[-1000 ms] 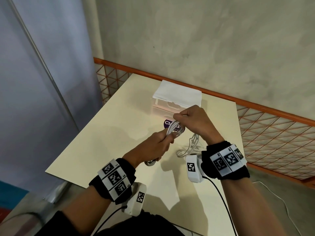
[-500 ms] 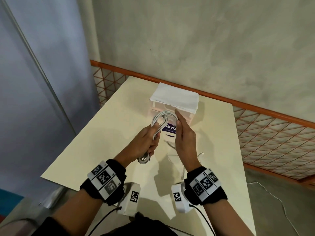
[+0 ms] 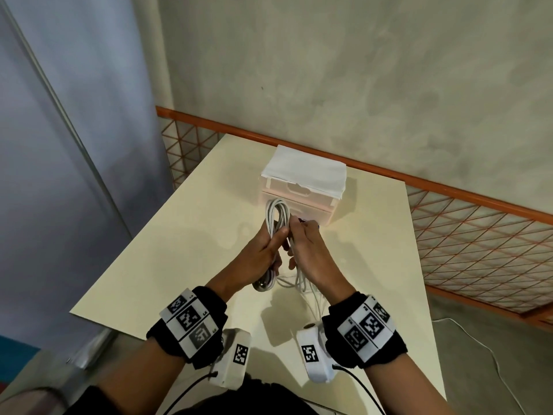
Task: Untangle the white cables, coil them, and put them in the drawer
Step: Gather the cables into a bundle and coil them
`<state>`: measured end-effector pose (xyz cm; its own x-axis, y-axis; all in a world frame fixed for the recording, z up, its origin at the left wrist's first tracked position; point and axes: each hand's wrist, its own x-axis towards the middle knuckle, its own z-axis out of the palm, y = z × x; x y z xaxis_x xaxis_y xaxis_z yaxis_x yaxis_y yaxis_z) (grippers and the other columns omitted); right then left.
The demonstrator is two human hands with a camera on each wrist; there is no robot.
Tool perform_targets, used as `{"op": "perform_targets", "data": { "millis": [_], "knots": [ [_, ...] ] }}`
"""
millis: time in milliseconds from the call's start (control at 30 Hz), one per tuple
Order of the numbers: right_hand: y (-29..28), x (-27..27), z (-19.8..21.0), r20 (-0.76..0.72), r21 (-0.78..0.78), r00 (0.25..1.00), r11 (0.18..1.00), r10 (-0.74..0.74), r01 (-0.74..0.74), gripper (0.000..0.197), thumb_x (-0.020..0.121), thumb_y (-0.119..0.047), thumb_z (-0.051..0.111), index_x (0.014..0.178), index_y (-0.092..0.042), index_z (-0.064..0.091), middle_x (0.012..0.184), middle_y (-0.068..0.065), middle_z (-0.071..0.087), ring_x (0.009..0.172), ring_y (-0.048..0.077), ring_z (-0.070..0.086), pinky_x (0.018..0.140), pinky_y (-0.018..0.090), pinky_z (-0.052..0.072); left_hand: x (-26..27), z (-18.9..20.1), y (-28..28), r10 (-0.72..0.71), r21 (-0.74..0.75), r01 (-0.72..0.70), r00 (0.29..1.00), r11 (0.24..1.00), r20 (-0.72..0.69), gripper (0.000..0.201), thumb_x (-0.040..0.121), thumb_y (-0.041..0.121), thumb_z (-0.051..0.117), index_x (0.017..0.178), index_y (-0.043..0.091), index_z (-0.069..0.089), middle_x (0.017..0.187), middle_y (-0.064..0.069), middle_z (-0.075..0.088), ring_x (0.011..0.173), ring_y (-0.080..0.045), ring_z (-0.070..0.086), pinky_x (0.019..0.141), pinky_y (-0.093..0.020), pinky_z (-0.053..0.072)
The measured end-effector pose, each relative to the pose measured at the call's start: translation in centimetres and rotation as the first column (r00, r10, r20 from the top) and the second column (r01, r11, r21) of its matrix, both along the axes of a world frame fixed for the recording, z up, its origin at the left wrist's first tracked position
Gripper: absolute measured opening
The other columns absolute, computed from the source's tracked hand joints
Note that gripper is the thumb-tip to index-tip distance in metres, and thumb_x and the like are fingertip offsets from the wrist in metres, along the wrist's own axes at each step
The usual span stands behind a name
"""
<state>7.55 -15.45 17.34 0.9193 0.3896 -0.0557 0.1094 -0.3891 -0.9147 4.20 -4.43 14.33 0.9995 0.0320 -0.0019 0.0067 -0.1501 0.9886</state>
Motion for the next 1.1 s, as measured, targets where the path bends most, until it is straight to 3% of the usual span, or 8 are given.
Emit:
{"op": "perform_targets", "data": {
  "millis": [200,300,400,467,567,700,833,1100],
  "knots": [
    [0.6,-0.1,1.6,-0.132,0.002,0.99,0.999,0.04,-0.04,0.058,0.095,-0.056,0.01,0.069,-0.02,0.047,0.125,0.01,0.036,0.068,0.013,0.056,0.05,0.013,0.048,0.0,0.1,-0.4,0.047,-0.15,-0.044,0.999,0.988,0.018,0.027,0.1,0.031,0.038,0.082,0.025,0.058,0.054,0.006,0.049,0.048,-0.01,0.044,0.052,-0.019,0.042],
    [0.9,0.6,1.0,-0.181,-0.035,0.979,0.994,0.1,-0.108,0.065,0.093,-0.061,0.012,0.077,-0.017,0.058,0.128,0.009,0.039,0.075,0.014,0.06,0.064,0.022,0.056,0.1,0.0,-0.4,0.143,-0.212,-0.138,0.99,0.967,0.007,0.045,0.098,0.033,0.042,0.058,0.016,0.053,0.051,-0.007,0.039,0.04,-0.01,0.042,0.046,-0.017,0.038],
    [0.7,1.3,-0.5,-0.112,-0.072,0.988,0.991,0.109,-0.117,0.054,0.093,-0.057,0.034,0.116,-0.012,0.055,0.117,0.005,0.041,0.068,0.002,0.06,0.063,0.02,0.054,0.5,-0.1,-0.5,0.25,-0.229,-0.242,0.968,0.943,0.009,0.045,0.1,0.033,0.037,0.067,0.01,0.057,0.05,-0.005,0.048,0.041,-0.01,0.046,0.044,-0.019,0.04],
    [0.2,1.5,-1.6,-0.044,-0.116,0.989,0.982,0.142,-0.146,0.048,0.092,-0.05,0.046,0.103,-0.005,0.053,0.09,0.007,0.057,0.05,0.003,0.06,0.054,0.022,0.047,1.0,-0.4,0.1,0.349,-0.224,-0.336,0.937,0.915,0.021,0.042,0.101,0.032,0.035,0.075,0.011,0.06,0.05,-0.002,0.051,0.046,-0.015,0.048,0.047,-0.026,0.04],
    [-0.6,1.0,-1.8,-0.028,-0.289,0.953,0.91,0.302,-0.297,0.036,0.097,-0.041,0.04,0.083,-0.012,0.055,0.059,0.001,0.058,0.041,0.005,0.055,0.055,0.023,0.044,1.7,-0.9,1.3,0.481,-0.24,-0.462,0.877,0.854,0.022,0.038,0.101,0.034,0.036,0.079,0.011,0.057,0.06,-0.006,0.052,0.053,-0.018,0.051,0.053,-0.029,0.042],
    [0.2,-0.5,-1.0,0.075,-0.287,0.91,0.883,0.407,-0.372,0.035,0.101,-0.038,0.029,0.093,-0.013,0.052,0.062,0.003,0.054,0.052,0.021,0.053,0.063,0.038,0.048,2.4,-0.9,1.6,0.573,-0.37,-0.567,0.813,0.736,-0.106,0.031,0.1,0.036,0.038,0.078,0.015,0.048,0.065,0.003,0.048,0.045,-0.007,0.044,0.045,-0.022,0.039],
    [1.4,-1.7,-1.6,0.178,-0.547,0.862,0.775,0.475,-0.315,0.033,0.102,-0.032,0.025,0.114,-0.007,0.045,0.092,0.024,0.063,0.079,0.041,0.059,0.062,0.038,0.037,3.2,-0.7,1.4,0.514,-0.551,-0.558,0.82,0.62,-0.252,0.032,0.098,0.034,0.041,0.071,0.017,0.047,0.065,0.003,0.046,0.04,-0.005,0.04,0.045,-0.022,0.036],
    [1.0,-0.9,-2.0,0.147,-0.559,0.79,0.709,0.596,-0.431,0.032,0.102,-0.033,0.029,0.108,-0.005,0.043,0.083,0.023,0.061,0.066,0.036,0.049,0.061,0.042,0.038,3.3,-0.7,1.8,0.549,-0.664,-0.557,0.796,0.5,-0.255,0.033,0.099,0.026,0.04,0.068,0.016,0.042,0.057,0.006,0.045,0.043,-0.006,0.043,0.046,-0.02,0.044]
  ]
}}
